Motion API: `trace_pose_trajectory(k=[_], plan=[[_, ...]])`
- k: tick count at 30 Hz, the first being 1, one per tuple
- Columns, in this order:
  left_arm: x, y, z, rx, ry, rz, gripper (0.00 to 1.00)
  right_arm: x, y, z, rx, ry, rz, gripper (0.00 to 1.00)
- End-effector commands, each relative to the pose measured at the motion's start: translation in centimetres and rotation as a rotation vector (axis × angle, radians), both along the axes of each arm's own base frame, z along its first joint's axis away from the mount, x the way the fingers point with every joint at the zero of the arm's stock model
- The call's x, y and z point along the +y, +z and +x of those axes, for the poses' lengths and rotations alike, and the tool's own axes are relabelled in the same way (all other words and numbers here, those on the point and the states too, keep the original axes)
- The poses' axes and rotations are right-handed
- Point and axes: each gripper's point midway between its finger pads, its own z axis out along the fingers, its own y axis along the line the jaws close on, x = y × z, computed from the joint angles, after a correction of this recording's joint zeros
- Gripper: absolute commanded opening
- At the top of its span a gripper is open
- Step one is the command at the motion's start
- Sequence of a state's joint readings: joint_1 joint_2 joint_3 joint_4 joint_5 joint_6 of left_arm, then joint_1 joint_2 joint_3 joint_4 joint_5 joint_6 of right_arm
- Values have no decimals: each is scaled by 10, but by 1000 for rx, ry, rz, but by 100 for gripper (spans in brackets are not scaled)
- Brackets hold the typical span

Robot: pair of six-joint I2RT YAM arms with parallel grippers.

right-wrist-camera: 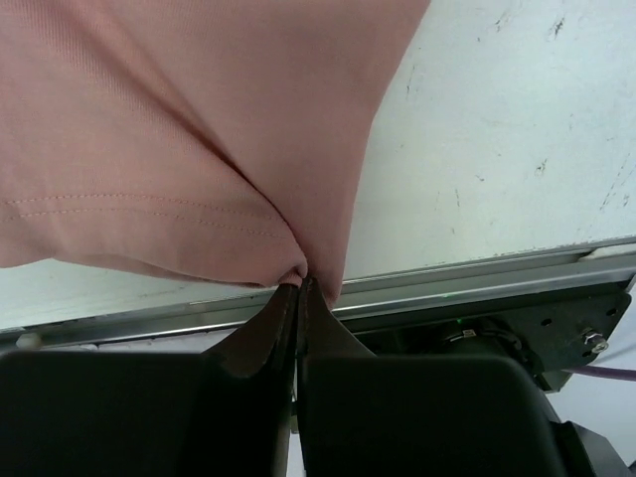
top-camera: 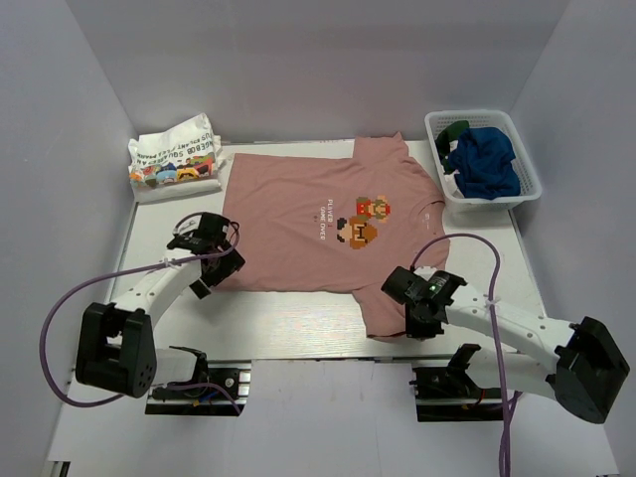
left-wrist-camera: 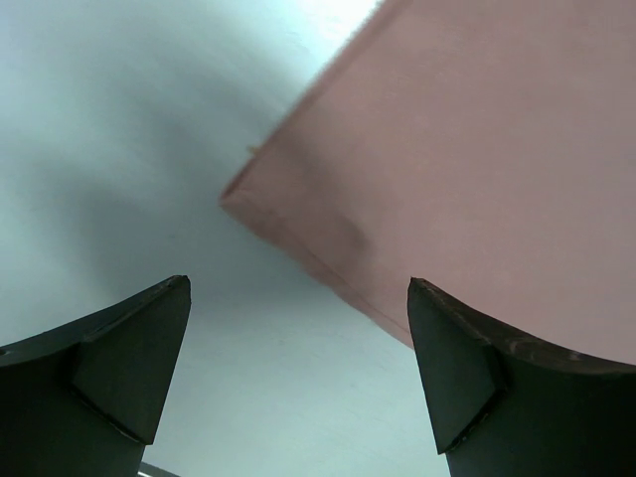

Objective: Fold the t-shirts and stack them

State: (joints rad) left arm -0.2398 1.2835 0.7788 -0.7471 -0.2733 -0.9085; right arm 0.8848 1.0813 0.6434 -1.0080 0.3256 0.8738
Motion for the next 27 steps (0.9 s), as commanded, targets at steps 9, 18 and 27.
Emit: trace_pose_trajectory(k=[9, 18, 27], plan=[[31, -16, -9, 32, 209, 78, 96, 15, -2, 15, -19, 67, 12, 0], [34, -41, -1, 82, 252, 70, 62, 26, -6, 21, -26, 80, 46, 0], [34, -53, 4, 79, 257, 51, 3, 35, 4, 31, -99, 64, 109, 0]])
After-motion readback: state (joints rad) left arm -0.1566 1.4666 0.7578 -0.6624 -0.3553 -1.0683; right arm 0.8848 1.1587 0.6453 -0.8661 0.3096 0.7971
